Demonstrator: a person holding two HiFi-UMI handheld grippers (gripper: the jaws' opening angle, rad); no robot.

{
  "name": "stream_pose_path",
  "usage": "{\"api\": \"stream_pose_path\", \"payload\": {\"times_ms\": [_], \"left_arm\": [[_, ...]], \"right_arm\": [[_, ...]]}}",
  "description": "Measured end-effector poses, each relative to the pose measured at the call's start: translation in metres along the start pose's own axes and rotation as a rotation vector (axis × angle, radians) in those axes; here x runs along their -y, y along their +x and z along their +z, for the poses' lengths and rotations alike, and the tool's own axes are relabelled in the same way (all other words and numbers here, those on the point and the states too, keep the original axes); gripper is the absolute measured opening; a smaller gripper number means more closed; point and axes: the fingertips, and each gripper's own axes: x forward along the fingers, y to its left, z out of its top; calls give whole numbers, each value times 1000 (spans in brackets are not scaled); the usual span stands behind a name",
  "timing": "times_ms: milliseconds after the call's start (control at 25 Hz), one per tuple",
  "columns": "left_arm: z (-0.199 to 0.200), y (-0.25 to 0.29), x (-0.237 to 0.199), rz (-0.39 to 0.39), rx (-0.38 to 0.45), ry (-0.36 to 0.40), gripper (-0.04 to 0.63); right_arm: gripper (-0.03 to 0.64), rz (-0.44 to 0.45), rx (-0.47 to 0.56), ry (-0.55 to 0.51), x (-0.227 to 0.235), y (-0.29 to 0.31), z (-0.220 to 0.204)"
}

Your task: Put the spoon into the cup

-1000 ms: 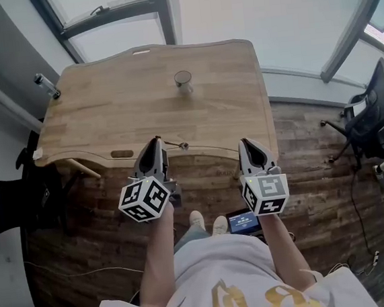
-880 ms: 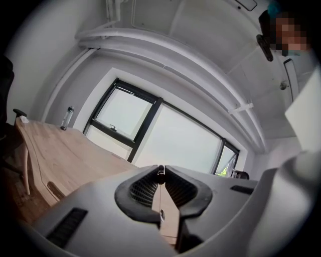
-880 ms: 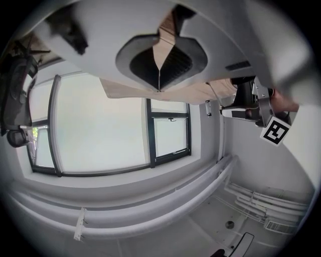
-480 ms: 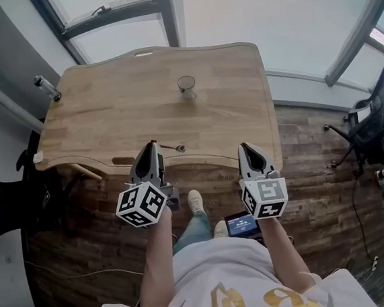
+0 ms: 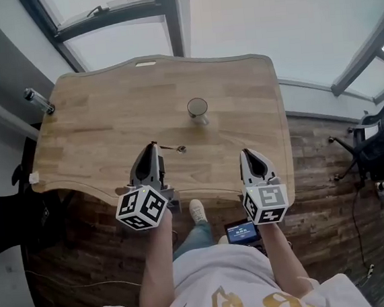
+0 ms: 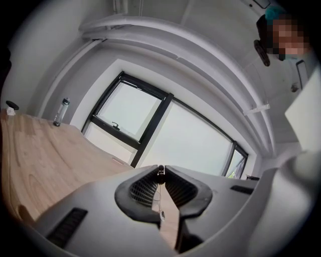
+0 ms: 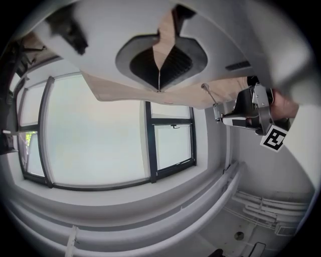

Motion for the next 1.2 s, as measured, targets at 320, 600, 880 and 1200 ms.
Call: {"api": "stream_pose_path", "payload": {"times_ms": [320, 600, 880, 1200], "left_arm": [[28, 88, -30, -58, -6, -19, 51], [32, 141, -49, -110, -36, -49, 51], [30, 169, -54, -127, -53, -64, 51], [29, 188, -60, -123, -43, -66, 51]], "right_arm": [[32, -43, -70, 12, 7, 83, 6], [32, -97, -71, 26, 15, 124, 15], [32, -133, -71, 27, 22, 136, 21], [32, -135, -67, 17, 33, 155, 21]]}}
